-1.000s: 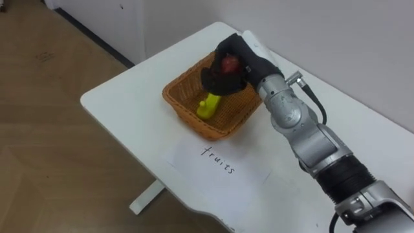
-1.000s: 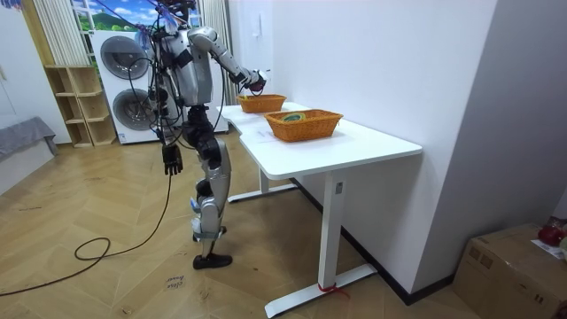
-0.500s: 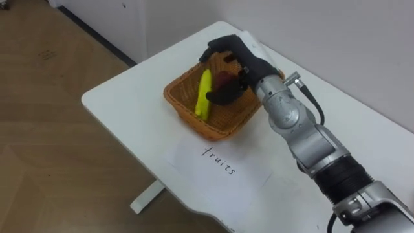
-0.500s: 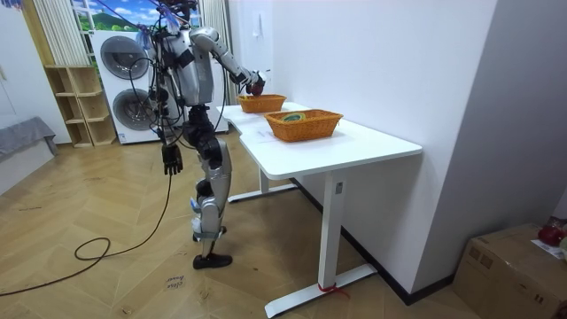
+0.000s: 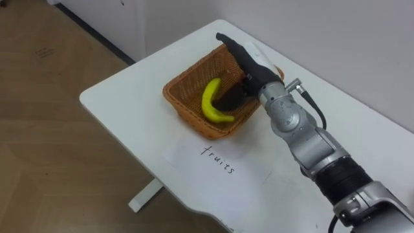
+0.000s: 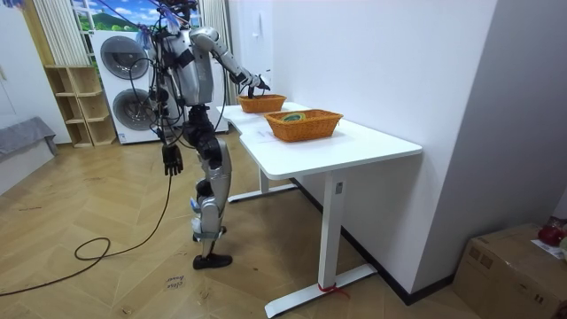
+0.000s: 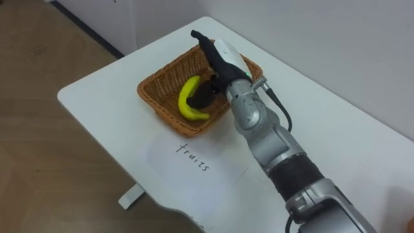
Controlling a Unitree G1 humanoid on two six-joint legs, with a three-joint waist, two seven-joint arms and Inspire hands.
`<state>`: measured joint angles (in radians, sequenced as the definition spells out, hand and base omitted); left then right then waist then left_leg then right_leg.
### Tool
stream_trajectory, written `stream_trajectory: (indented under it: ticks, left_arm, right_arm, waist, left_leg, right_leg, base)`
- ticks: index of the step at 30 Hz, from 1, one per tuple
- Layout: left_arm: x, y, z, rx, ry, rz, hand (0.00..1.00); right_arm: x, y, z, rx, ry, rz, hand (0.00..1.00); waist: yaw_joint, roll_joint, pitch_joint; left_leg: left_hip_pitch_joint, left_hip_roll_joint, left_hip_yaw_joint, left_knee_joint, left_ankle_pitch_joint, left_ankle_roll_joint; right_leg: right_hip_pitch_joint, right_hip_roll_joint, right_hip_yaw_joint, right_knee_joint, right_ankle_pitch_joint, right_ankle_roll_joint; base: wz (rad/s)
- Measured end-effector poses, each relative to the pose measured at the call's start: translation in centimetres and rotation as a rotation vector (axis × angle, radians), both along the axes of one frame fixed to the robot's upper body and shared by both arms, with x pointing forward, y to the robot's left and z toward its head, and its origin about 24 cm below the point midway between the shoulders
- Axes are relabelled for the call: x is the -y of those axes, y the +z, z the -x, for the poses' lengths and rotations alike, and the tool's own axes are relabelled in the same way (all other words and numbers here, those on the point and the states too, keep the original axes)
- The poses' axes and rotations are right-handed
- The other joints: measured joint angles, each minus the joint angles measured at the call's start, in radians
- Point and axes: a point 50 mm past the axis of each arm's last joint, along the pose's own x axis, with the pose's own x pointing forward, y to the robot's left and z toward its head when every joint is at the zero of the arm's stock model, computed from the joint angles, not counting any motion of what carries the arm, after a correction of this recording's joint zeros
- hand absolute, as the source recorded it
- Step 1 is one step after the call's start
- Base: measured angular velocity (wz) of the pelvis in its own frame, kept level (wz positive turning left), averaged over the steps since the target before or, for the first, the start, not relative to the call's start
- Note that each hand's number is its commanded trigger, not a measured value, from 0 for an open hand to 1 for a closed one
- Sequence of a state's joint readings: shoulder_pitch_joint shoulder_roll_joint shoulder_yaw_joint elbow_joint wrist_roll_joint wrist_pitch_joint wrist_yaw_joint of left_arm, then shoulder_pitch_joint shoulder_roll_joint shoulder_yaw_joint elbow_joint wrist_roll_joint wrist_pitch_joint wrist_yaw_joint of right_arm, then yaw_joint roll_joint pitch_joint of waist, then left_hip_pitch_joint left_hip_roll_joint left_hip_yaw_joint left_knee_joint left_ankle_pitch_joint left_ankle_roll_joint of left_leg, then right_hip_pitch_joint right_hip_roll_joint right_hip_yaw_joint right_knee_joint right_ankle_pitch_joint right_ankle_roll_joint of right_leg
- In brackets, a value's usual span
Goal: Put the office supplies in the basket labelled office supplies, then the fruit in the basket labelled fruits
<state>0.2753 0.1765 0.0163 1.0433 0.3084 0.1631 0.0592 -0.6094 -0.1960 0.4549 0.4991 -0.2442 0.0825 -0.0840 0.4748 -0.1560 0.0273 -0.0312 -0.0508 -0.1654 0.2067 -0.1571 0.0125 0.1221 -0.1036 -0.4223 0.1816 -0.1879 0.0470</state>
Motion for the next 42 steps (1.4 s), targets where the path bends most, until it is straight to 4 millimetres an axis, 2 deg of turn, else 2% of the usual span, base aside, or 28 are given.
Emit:
stream_trajectory:
  ticks: [21, 29, 31, 38, 42]
  left_arm:
    - [0.0, 0.0, 0.3, -0.011, 0.003, -0.001, 0.0]
    - [-0.1, 0.0, 0.3, -0.014, 0.004, 0.0, 0.0]
    - [-0.1, 0.0, 0.2, -0.01, 0.004, 0.004, 0.0]
    - [-0.2, 0.1, -0.3, 0.012, 0.008, 0.006, 0.0]
    - [-0.2, 0.1, -0.6, 0.022, 0.01, 0.004, 0.0]
  right_arm:
    - [-0.1, 0.0, 0.0, 0.0, 0.003, 0.005, 0.0]
    - [0.6, 0.1, -0.1, 0.019, -0.007, 0.052, 0.0]
    - [0.7, 0.4, -0.1, 0.028, -0.012, 0.048, 0.0]
    - [1.1, 2.1, -0.1, 0.103, 0.003, 0.029, 0.0]
    - [2.1, 2.6, -0.4, 0.133, -0.045, 0.018, 0.0]
  waist:
    - [-0.005, 0.0, -0.0001]
    - [-0.009, -0.002, -0.0021]
    - [-0.017, -0.007, -0.0063]
    - [-0.064, 0.001, -0.0045]
    - [-0.097, 0.01, -0.0047]
  left_leg:
    - [0.004, -0.001, -0.001, 0.0, 0.001, -0.001]
    - [0.005, -0.001, 0.001, 0.0, 0.001, -0.001]
    - [0.004, -0.002, 0.0, 0.001, 0.001, -0.001]
    - [0.028, 0.0, 0.012, 0.006, 0.001, -0.001]
    - [0.036, 0.001, 0.015, 0.005, 0.001, -0.001]
  right_leg:
    - [0.007, 0.002, 0.008, -0.013, 0.0, 0.0]
    - [0.009, 0.001, 0.007, -0.013, 0.0, 0.0]
    - [0.008, 0.001, 0.006, -0.013, 0.0, 0.0]
    - [0.029, 0.001, 0.005, -0.013, 0.0, 0.0]
    - [0.035, 0.0, 0.006, -0.012, 0.0, 0.0]
  base:
    - [0.0]
    - [0.0]
    - [0.0]
    - [-0.02]
    - [-0.04]
